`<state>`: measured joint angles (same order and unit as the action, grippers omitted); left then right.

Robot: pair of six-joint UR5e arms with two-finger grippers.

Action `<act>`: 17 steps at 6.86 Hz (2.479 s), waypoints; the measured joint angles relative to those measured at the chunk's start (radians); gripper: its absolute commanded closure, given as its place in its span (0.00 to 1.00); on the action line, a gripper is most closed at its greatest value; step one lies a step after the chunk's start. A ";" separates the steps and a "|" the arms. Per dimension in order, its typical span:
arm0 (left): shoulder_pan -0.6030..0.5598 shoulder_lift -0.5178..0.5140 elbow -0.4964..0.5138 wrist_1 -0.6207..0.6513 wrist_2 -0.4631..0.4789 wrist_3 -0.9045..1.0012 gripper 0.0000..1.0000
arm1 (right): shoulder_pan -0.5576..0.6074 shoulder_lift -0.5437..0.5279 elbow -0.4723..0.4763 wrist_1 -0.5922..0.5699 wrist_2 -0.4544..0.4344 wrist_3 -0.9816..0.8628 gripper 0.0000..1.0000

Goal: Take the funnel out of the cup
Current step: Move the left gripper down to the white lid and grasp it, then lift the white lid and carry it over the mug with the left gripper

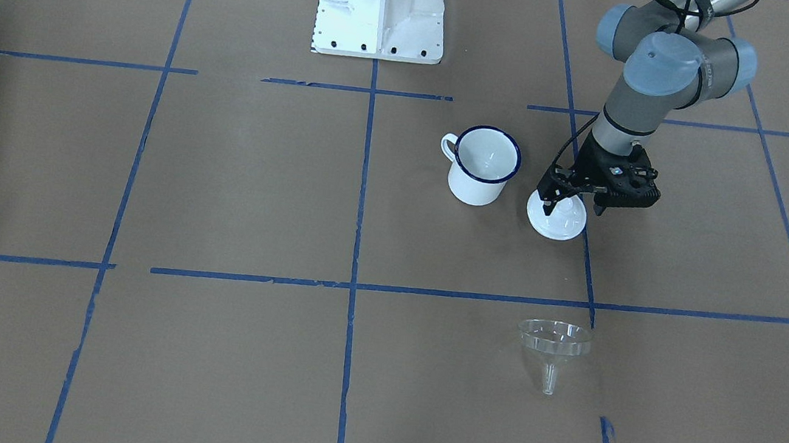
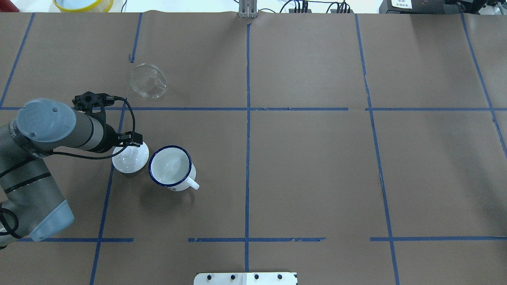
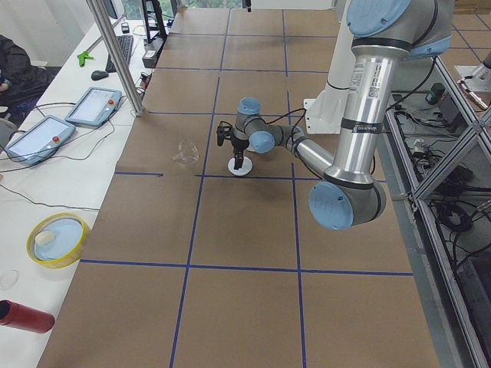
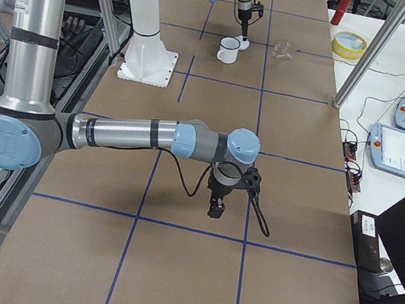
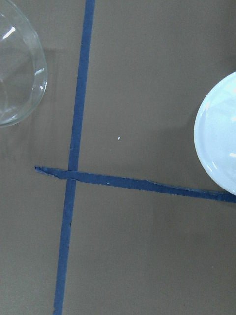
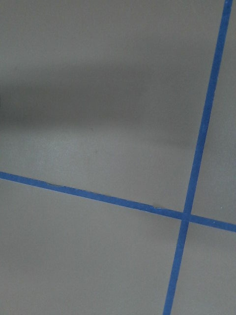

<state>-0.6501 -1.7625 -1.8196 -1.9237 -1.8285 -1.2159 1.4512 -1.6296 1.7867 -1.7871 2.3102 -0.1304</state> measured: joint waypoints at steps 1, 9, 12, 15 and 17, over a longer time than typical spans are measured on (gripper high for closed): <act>0.006 0.000 0.000 0.000 0.000 0.000 0.19 | 0.000 0.000 0.000 0.000 0.000 0.000 0.00; 0.010 0.005 -0.015 0.004 -0.041 0.000 0.90 | 0.000 -0.001 0.000 0.000 0.000 0.000 0.00; 0.000 0.006 -0.051 0.043 -0.044 0.003 1.00 | 0.000 -0.001 0.000 0.000 0.000 0.000 0.00; -0.053 -0.009 -0.239 0.292 -0.056 0.052 1.00 | 0.000 -0.001 0.000 0.000 0.000 0.000 0.00; -0.081 -0.030 -0.385 0.468 -0.068 0.064 1.00 | 0.000 0.000 0.000 0.000 0.000 0.000 0.00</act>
<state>-0.7315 -1.7928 -2.2045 -1.4552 -1.8960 -1.1521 1.4511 -1.6301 1.7870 -1.7871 2.3102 -0.1304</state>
